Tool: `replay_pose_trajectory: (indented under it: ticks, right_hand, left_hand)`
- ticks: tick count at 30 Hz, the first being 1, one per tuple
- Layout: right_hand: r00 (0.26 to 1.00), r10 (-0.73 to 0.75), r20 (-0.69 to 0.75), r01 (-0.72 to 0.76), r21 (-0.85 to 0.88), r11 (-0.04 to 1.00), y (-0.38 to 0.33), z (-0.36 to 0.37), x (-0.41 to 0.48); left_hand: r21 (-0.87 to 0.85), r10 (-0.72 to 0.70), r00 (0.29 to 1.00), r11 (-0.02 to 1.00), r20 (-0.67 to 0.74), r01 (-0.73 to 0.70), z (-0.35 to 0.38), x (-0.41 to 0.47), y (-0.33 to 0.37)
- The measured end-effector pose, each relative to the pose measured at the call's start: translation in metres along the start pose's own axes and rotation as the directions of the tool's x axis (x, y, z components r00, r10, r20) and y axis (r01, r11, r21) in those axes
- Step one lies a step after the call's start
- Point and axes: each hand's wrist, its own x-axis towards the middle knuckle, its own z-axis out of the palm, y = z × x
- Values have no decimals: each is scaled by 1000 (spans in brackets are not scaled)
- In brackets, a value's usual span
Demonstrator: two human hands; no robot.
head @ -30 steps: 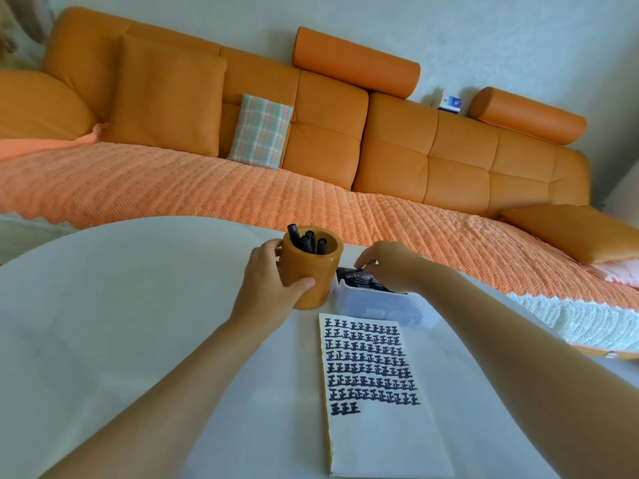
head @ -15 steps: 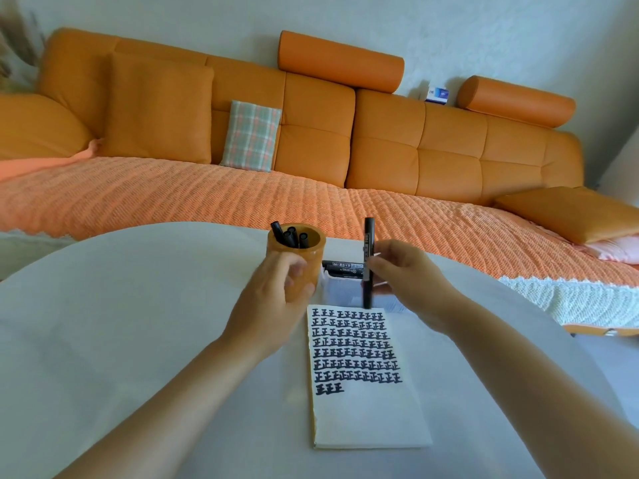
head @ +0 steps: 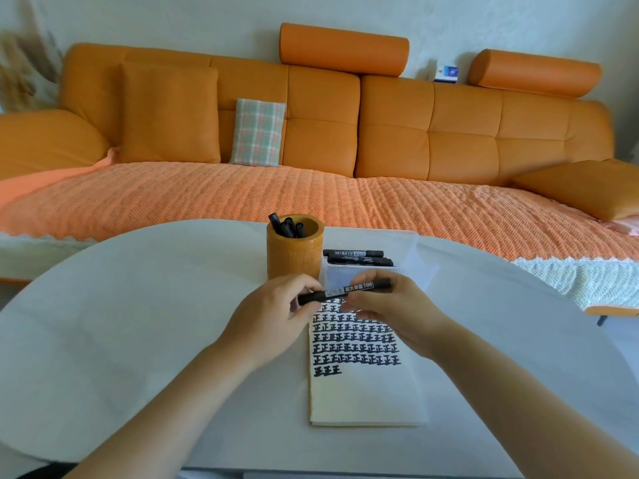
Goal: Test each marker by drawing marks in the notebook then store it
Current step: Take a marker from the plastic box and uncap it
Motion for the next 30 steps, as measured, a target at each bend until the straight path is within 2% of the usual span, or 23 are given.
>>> replay_pose_trajectory:
  ticks: [2,4,5,7,8,9,10,13,14,19,23,30]
  right_hand:
    - [999,-43,-3,42,-202,979,0,-5,-2]
    - [990,-143,-7,126,-442,888,1,-8,-5]
    - [972,-233,3,192,-578,793,1,-9,-6]
    - [892,-433,129,358,-788,502,2,-6,-10]
    - [849,-481,217,419,-831,365,3,-3,-11]
    - [827,-484,286,456,-844,281,5,1,-12]
    - [831,-458,315,467,-842,269,6,5,-14]
    - [870,-384,310,456,-802,385,10,7,-14]
    - [868,-387,312,458,-804,378,12,5,-13]
    - [850,-400,343,461,-852,248,16,0,-13]
    - [838,-406,364,482,-843,239,20,3,-14]
    - [824,-443,354,448,-885,125,24,8,-16]
  left_hand:
    - [4,14,999,1000,29,-14,-3,0,-1]
    - [15,34,998,999,47,-34,-4,0,-1]
    - [20,43,998,999,52,-44,-3,0,0]
    - [24,59,996,998,64,-61,1,-1,4]
    - [26,72,995,997,70,-74,3,-2,7]
    - [28,91,993,995,72,-93,6,-3,10]
    - [33,109,992,993,68,-111,8,-4,13]
    - [55,110,993,992,44,-112,8,-5,15]
    - [72,97,994,992,41,-100,7,-5,15]
    - [77,106,993,991,57,-110,2,-4,11]
    - [61,115,990,991,87,-120,7,-5,14]
    - [7,95,993,995,73,-96,12,-7,15]
